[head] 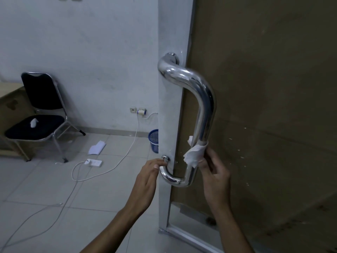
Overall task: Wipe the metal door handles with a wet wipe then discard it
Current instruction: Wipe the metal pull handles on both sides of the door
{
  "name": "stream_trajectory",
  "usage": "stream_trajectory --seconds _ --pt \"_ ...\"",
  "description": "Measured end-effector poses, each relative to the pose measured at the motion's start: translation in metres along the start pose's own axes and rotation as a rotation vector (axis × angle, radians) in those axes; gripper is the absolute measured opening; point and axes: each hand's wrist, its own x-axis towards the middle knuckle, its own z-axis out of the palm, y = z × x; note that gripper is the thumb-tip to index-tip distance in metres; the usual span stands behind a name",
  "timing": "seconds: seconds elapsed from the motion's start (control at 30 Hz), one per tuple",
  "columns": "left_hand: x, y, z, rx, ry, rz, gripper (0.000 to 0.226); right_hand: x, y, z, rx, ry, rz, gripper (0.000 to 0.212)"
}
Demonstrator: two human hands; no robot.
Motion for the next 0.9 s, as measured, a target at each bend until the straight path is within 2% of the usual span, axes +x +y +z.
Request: stream_trajectory --seconds 0.2,0.37,0.43,0.53,0.67,0.8,0.9 --pt "0.001 0.014 0.005 0.000 0.000 0.040 0.041 -0.006 0.016 0.016 -0.256 0.247 -0.131 0.041" --pt "0.004 0.040 0.011 -0.023 0.014 0.124 0.032 0.016 0.002 0.026 -0.374 0.307 -0.324 0.055" --pt "0.006 0.058 0.014 -0.077 0.025 0.175 0.036 0.028 -0.007 0.028 -0.406 0.321 -0.382 0.060" --pt "0.009 0.080 0.022 -0.087 0.039 0.265 0.044 0.040 -0.018 0.028 -0.430 0.311 -0.403 0.063" --pt "0.015 0.099 0.031 -0.113 0.002 0.289 0.047 0.035 -0.024 0.022 -0.500 0.300 -0.433 0.063" --pt "0.012 0.102 0.036 -0.213 -0.055 0.224 0.043 0.031 -0.030 0.014 -0.509 0.209 -0.434 0.065" --pt "0.012 0.115 0.043 -0.326 -0.150 0.172 0.039 0.029 -0.034 -0.001 -0.567 0.097 -0.435 0.081"
